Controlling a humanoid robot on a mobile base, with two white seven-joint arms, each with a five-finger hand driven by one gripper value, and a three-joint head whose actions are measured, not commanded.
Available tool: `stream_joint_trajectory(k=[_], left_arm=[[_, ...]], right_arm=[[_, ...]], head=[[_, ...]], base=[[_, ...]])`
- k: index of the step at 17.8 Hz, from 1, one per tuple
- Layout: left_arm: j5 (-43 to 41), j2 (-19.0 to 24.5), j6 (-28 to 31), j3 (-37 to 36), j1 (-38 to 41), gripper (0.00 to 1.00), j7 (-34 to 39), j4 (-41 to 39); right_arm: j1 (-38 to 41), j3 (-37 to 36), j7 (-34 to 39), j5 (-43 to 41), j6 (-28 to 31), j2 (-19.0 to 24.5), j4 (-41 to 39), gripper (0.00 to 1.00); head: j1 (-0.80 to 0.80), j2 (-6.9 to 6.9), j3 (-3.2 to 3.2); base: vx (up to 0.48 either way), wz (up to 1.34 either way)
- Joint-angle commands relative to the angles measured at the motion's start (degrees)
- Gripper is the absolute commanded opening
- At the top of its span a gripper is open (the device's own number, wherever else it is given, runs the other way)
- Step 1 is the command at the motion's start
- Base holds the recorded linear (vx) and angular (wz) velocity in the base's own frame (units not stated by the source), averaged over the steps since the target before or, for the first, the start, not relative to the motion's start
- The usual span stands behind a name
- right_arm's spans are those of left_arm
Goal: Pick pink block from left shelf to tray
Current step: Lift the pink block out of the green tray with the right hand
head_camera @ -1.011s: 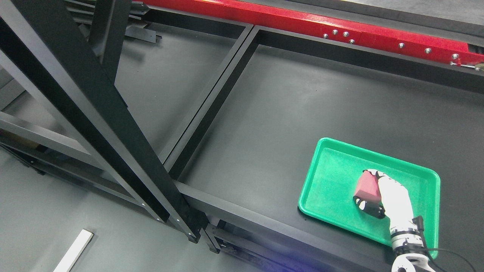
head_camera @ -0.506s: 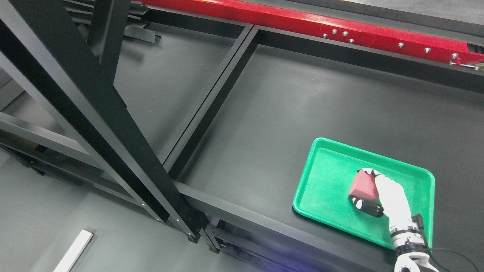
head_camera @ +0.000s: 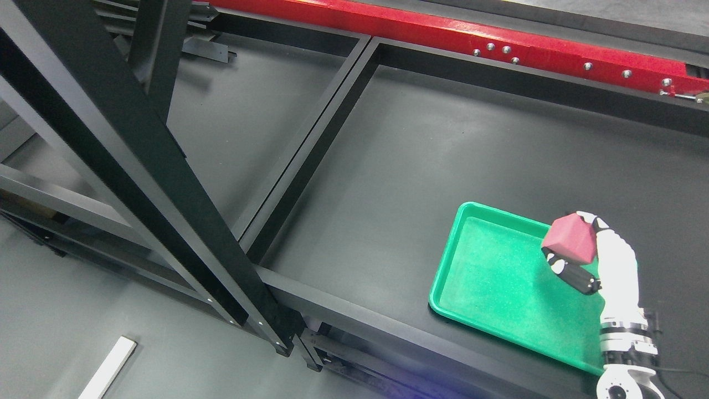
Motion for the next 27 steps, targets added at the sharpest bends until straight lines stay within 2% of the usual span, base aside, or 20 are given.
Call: stream_joint_trajectory(k=[1,12,27], left_arm=[[-0.09,1.00,-0.05,0.00,0.53,1.00,0.04,0.00],[-0.09,1.00,-0.05,0.00,0.53,1.00,0.04,0.00],[-0.09,1.00,-0.05,0.00,0.53,1.00,0.04,0.00]], right_arm=[[1.60,-8.78,-0.25,-3.11,-1.87,3.31,-5.52,0.03],[2.21,-10.98,-0.25,-5.05,-1.87,4.98,-5.52,0.03],[3.88,-12.30,0.89,-7.06,-1.87,3.93,-5.43,0.04]], head=[[0.00,0.00,0.00],[0.00,0.00,0.00],[0.00,0.00,0.00]], base=[[0.000,0.00],[0.000,0.00],[-0.043,0.10]])
